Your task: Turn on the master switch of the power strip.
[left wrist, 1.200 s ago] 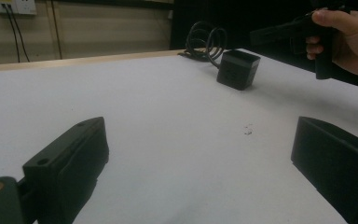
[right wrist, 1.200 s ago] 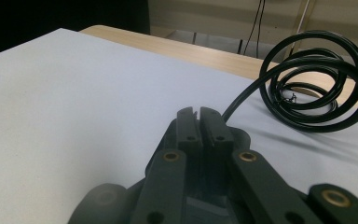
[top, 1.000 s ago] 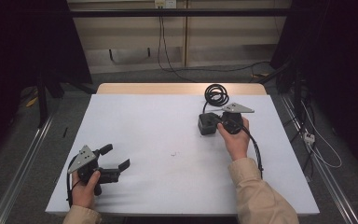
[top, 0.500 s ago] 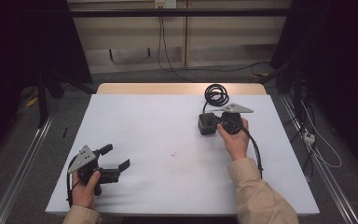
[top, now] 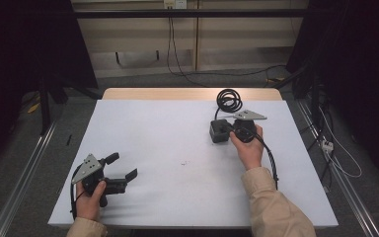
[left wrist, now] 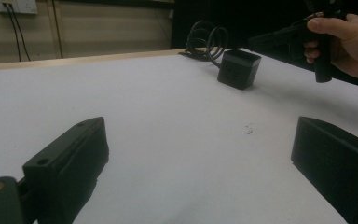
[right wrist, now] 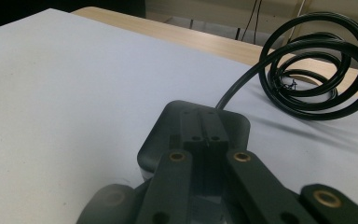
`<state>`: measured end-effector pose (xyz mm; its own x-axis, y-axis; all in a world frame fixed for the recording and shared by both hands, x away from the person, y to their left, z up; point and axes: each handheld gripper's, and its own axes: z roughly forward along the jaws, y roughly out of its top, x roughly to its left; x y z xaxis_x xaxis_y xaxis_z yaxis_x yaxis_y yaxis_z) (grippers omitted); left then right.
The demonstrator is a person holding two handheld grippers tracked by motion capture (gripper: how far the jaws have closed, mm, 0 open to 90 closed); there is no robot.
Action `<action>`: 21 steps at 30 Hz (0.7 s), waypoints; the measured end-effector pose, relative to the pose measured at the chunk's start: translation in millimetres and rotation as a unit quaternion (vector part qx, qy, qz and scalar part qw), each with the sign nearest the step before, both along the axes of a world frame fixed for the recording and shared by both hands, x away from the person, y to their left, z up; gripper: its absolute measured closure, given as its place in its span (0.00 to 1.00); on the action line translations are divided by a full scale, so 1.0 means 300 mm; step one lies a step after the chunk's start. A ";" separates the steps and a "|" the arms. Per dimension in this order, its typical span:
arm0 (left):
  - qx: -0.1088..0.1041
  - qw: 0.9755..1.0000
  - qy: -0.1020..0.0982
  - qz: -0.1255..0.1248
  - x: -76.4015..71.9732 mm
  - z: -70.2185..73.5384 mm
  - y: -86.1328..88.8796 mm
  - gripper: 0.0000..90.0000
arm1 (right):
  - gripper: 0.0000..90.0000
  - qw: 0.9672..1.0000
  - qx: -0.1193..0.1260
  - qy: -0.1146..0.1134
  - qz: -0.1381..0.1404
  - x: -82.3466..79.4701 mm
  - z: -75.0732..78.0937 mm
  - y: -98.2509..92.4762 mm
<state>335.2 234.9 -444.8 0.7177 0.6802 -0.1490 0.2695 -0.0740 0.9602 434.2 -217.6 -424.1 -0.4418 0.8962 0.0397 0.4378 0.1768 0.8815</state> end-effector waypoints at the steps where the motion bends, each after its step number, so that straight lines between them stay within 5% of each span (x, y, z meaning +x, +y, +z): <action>1: 0.000 1.000 0.000 0.001 0.000 0.000 0.000 0.04 | 1.00 1.000 0.000 0.000 0.001 0.000 0.000 0.001; 21: -0.002 1.000 0.001 0.002 -0.004 -0.001 0.001 0.04 | 1.00 1.000 -0.011 0.004 0.012 0.000 -0.011 0.018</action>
<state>333.9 235.2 -445.0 0.7142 0.6830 -0.1530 0.2717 -0.0691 0.9599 434.2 -212.2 -427.4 -0.4626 0.8863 0.0233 0.4397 0.2065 0.8741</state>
